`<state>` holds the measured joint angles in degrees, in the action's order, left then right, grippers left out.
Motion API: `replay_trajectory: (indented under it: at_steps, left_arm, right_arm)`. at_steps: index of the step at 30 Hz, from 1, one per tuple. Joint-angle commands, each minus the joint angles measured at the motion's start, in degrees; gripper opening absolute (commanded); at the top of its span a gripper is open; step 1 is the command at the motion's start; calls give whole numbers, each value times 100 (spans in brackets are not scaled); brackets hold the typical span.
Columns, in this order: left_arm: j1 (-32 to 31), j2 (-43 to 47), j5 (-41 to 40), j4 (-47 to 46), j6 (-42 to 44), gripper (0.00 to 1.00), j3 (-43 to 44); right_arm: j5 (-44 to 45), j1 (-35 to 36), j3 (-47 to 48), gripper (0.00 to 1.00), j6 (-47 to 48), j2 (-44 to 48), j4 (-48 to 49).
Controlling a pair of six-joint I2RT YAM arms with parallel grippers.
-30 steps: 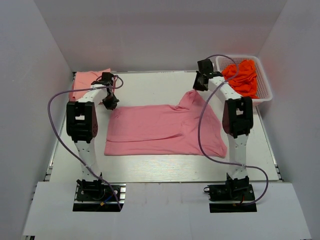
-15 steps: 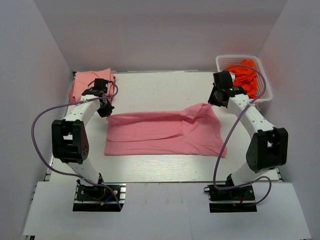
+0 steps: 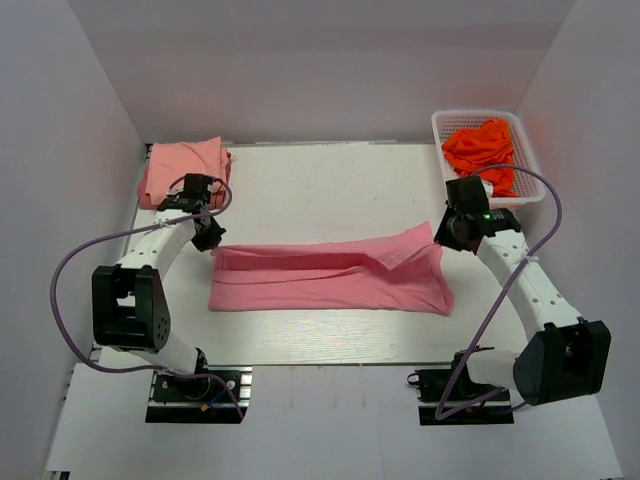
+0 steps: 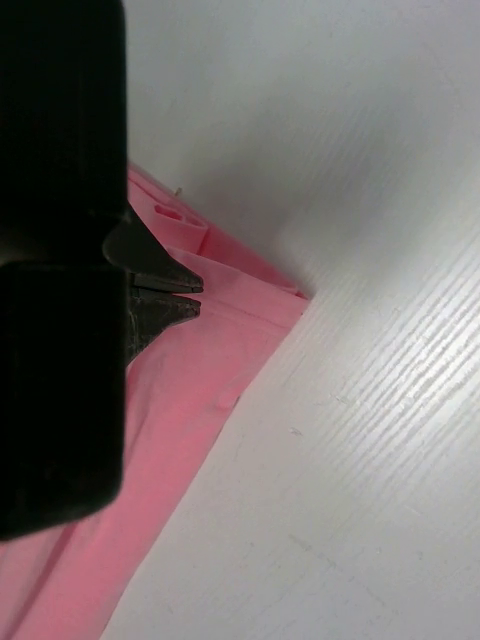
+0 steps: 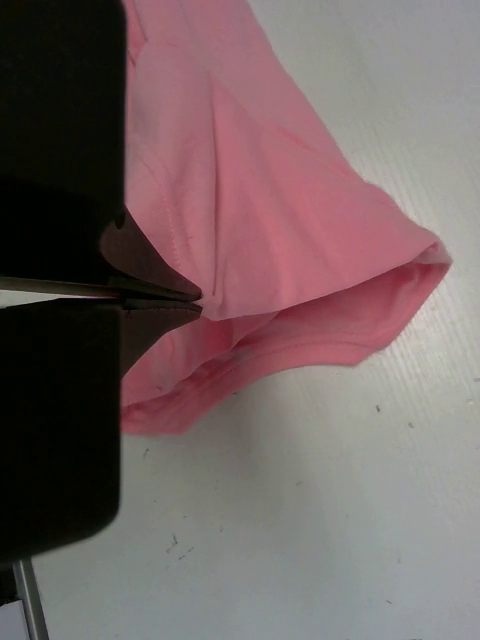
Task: Fold and stack the t-shirts
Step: Fold the other side of the tshirt into a rectangle
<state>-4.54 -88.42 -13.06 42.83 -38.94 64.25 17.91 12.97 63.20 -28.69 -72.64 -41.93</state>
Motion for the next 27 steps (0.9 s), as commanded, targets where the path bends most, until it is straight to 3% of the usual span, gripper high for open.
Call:
replay_trajectory:
  at_steps: [1, 6, 7, 8, 9, 10, 11, 12, 13, 16, 20, 23, 24, 27]
  left_arm:
    - [-3, 308, -118, 50, -228, 0, -184]
    - [-3, 422, 49, 50, -228, 0, -518]
    - [-3, 422, 49, 146, -385, 3, -571]
    - [-3, 422, -125, 434, -473, 12, -571]
    - [-3, 370, -214, 611, -553, 39, -571]
    - [-3, 370, -284, 787, -614, 53, -571]
    - [75, 370, -415, 1154, -685, 64, -493]
    - [76, 370, -530, 1349, -737, 91, -388]
    - [76, 422, -609, 1534, -790, 99, -317]
    - [76, 589, -742, 2018, -852, 100, 60]
    - [14, 721, -244, 1818, -783, 100, 422]
    - [-39, 852, 592, 1002, -475, 100, 204]
    - [-39, 853, 751, 643, -474, 100, 150]
    - [-39, 652, 1314, 201, -413, 100, 88]
  right_arm:
    - [-165, -31, -343, 0, -146, 162, -315]
    - [-376, -40, -896, 0, -505, 356, -526]
    - [-420, -40, -1228, 5, -628, 469, -544]
    - [-411, -32, -1327, 22, -812, 522, -570]
    - [-394, -32, -1432, 33, -910, 584, -614]
    - [-359, -49, -1659, 43, -945, 611, -693]
    - [-272, -49, -1688, 60, -1155, 620, -841]
    - [-253, -58, -1714, 68, -1165, 620, -947]
    - [-236, -49, -1706, 76, -1165, 611, -983]
    - [228, -67, -1346, 90, -955, 549, -1247]
    - [-146, -58, -679, 90, -507, 575, -854]
    - [-1270, -32, -791, 90, 46, 716, 95]
    - [-2117, -14, -861, 90, 39, 769, 472]
    - [-2914, -23, -1134, 90, -136, 595, 1334]
